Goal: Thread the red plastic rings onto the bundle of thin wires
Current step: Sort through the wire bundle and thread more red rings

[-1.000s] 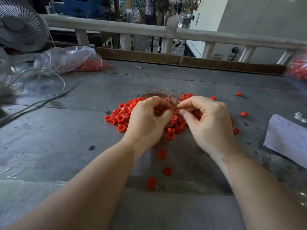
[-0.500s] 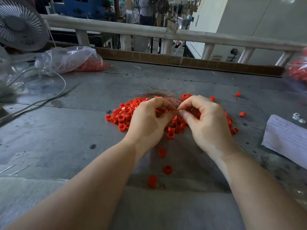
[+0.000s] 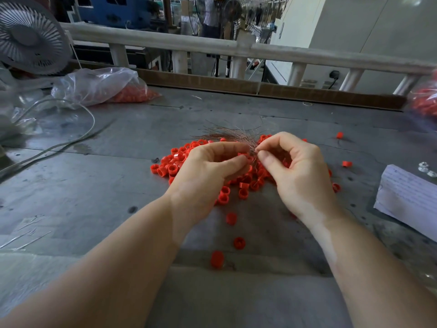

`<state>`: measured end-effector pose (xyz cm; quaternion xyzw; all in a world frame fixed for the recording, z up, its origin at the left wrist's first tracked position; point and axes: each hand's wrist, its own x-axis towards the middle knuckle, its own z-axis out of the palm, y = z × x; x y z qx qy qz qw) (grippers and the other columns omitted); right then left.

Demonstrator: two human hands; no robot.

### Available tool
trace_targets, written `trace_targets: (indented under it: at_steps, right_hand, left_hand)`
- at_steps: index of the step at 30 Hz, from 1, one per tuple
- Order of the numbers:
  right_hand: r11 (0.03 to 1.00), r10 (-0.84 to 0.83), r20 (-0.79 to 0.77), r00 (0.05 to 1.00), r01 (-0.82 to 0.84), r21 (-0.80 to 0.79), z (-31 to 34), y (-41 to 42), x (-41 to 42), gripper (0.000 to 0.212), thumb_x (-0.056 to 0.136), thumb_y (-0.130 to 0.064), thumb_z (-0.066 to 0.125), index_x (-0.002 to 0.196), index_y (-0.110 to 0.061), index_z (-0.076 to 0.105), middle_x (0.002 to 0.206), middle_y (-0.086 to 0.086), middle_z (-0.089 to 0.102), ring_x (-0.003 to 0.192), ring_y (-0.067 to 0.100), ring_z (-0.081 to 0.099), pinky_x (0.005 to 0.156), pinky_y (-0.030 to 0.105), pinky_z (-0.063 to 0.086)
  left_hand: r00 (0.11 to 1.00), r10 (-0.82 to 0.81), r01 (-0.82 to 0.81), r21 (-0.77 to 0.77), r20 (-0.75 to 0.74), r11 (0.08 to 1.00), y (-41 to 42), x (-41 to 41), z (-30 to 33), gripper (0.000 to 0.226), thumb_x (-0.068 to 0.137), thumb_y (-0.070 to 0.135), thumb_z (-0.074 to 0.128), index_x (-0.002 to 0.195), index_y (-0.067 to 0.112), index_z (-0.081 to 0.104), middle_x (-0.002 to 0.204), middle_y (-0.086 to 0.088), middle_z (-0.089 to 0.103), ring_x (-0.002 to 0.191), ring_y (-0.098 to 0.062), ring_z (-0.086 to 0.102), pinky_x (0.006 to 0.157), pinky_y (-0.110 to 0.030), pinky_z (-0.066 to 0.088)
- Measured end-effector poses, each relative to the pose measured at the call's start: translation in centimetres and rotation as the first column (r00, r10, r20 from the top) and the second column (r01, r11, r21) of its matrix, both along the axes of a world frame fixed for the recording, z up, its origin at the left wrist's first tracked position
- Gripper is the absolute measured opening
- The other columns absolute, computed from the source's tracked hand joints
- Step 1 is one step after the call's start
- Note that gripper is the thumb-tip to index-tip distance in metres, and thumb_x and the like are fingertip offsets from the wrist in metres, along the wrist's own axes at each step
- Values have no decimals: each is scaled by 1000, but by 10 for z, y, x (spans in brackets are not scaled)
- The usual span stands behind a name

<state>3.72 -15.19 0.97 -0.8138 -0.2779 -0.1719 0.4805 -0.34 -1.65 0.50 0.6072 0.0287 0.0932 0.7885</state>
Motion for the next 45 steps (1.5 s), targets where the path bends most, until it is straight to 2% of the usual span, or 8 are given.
trace_targets:
  at_steps: [5,10,17,20,24,33,41,45]
  right_hand:
    - [999,6,-79,997,-3,38,2,0,0,17,90,-3,58,83,-17,66,76,-12,62,70,-6,55,67,5,37]
    - [998,32,-17,999,-31,55,5,-1,-1,29,86,-1,62,78,-28,65,86,-5,65,75,-9,56,71,4,37]
    - [992,81,-14,997,-79,95,4,-1,-1,23,80,2,68,75,-21,68,72,-16,64,69,-9,58,66,3,38]
    - [993,88,-8,996,-87,78,3,-1,-1,20,80,0,69,76,-20,68,73,-13,64,66,-8,57,64,4,38]
    - [995,86,5,996,-86,48,3,0,-1,27,81,-1,69,74,-27,66,79,-1,65,66,-4,55,63,6,37]
    - [995,90,36,995,-91,37,5,0,-3,25,83,-2,67,77,-26,67,83,-4,65,71,-8,55,66,4,38]
    - [974,44,6,999,-44,222,6,-4,2,27,82,-2,67,78,-29,68,74,-13,68,71,-3,60,67,11,41]
    - [964,69,-13,998,-63,259,7,-5,2,28,80,-1,68,76,-28,69,70,-16,68,69,-2,60,66,12,43]
  left_hand:
    - [998,-25,26,-30,52,999,-2,-1,1,23,86,-9,54,97,8,65,85,-6,65,67,-7,66,64,-15,52]
    - [998,-22,23,-22,66,999,-1,-2,0,22,83,-10,56,93,9,61,70,4,66,66,-8,67,63,-16,53]
    - [996,-34,33,9,83,999,-1,-2,0,21,82,-8,58,95,9,59,72,3,68,68,-9,68,65,-19,55]
    - [995,-46,46,-2,84,999,-1,-2,0,20,82,-9,57,94,7,60,76,-2,67,67,-8,67,65,-18,54]
    - [994,-63,67,-45,86,997,-1,0,0,19,82,-12,56,91,4,62,76,-3,67,68,-7,67,65,-16,54]
    - [995,-57,67,-134,80,989,1,1,-1,21,79,-11,58,87,7,64,73,-2,70,68,-9,68,65,-17,54]
    - [995,-77,92,-261,67,961,1,1,0,23,78,-13,54,84,7,65,76,-6,68,68,-11,68,64,-19,55]
    - [990,-123,138,-340,66,930,1,1,2,23,66,-5,58,86,7,65,77,-7,66,69,-12,69,65,-20,56]
